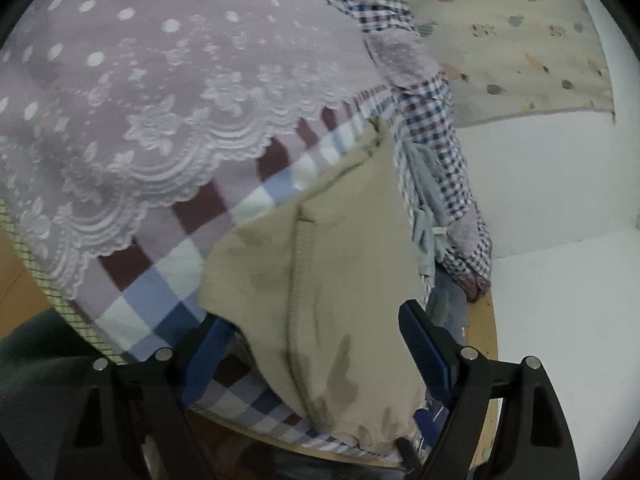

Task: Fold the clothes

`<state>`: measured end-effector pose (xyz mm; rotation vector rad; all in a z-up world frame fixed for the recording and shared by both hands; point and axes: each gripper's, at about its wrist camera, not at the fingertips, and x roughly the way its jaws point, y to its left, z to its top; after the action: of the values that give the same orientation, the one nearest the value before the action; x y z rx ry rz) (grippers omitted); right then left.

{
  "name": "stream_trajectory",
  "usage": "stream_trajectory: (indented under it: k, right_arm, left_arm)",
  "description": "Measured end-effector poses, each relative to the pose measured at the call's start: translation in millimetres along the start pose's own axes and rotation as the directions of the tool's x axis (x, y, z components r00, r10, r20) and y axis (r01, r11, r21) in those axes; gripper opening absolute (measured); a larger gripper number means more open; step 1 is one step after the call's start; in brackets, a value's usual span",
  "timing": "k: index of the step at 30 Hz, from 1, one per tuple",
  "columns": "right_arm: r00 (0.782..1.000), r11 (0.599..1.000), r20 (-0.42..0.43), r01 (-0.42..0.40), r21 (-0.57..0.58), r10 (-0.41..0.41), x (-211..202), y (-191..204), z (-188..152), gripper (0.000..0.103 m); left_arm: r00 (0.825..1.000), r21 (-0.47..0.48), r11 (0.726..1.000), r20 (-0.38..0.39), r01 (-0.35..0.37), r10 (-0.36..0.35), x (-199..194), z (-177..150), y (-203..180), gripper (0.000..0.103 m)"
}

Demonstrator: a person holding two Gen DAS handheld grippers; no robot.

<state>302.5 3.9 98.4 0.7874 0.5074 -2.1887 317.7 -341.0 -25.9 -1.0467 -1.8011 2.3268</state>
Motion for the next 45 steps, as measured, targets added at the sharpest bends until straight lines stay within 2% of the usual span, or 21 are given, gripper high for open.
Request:
stream_trajectory:
  k: [3,7,14,18,21,27,32,36,38,39,40,42,45]
  right_arm:
    - [0.999,0.986,0.015,-0.030,-0.164,0.033,21.4,57.4,10.3,0.054]
    - [0.998,0.945,0.058,-0.017,-0.325,0.038,46.6,115.0,19.5,0.054]
    - [0.994,0.872,0.111,0.054,-0.486,0.000,92.7,171.4,19.3,0.053]
    - [0.989,0.862,0.144,0.085,-0.500,-0.014,110.0,177.5,20.5,0.052]
    - [0.986,0.849,0.163,0.075,-0.523,0.014,114.5,182.5,23.3,0.052]
    - [0.987,0.830,0.159,0.079,-0.553,0.011,120.5,181.6,21.0,0.052]
    - [0.986,0.781,0.162,0.126,-0.612,-0.032,128.4,180.0,6.9,0.052]
    - [0.971,0.731,0.229,0.206,-0.651,-0.070,131.0,193.0,-0.5,0.052]
    - [0.962,0.724,0.260,0.242,-0.646,-0.089,134.0,195.0,2.8,0.052]
    - [0.959,0.728,0.268,0.252,-0.638,-0.096,135.0,194.1,6.0,0.047]
    - [0.958,0.737,0.268,0.253,-0.626,-0.101,135.0,191.9,9.8,0.027]
    - [0.959,0.771,0.259,0.252,-0.585,-0.117,132.5,182.8,20.4,0.000]
    - [0.967,0.822,0.237,0.210,-0.530,-0.095,121.8,167.0,34.6,0.001]
  left_arm:
    - [1.000,-0.022,1.000,-0.009,0.000,0.000,4.0,3.0,4.0,0.086]
    - [0.997,-0.035,0.997,-0.002,0.076,-0.076,-0.9,4.8,8.9,0.086]
    - [0.989,-0.073,0.986,0.003,0.150,-0.150,-4.6,12.1,14.2,0.086]
    - [0.986,-0.094,0.982,0.025,0.164,-0.162,-11.4,16.7,19.7,0.086]
    - [0.987,-0.103,0.982,0.034,0.158,-0.155,-11.5,19.4,21.1,0.086]
    - [0.984,-0.103,0.979,0.028,0.176,-0.174,-15.4,22.0,21.0,0.086]
    - [0.960,-0.119,0.953,0.015,0.280,-0.280,-18.8,22.6,20.7,0.086]
    - [0.939,-0.117,0.932,0.013,0.343,-0.344,-21.2,25.1,16.1,0.086]
    - [0.932,-0.115,0.925,0.015,0.362,-0.363,-23.4,26.1,14.8,0.086]
    - [0.933,-0.117,0.926,0.013,0.359,-0.360,-23.4,26.8,14.5,0.086]
    - [0.934,-0.119,0.926,0.011,0.357,-0.358,-23.5,27.3,14.7,0.086]
    - [0.933,-0.125,0.925,0.006,0.358,-0.360,-24.5,27.2,17.1,0.086]
    - [0.938,-0.111,0.933,-0.013,0.344,-0.347,-24.8,23.3,15.1,0.086]
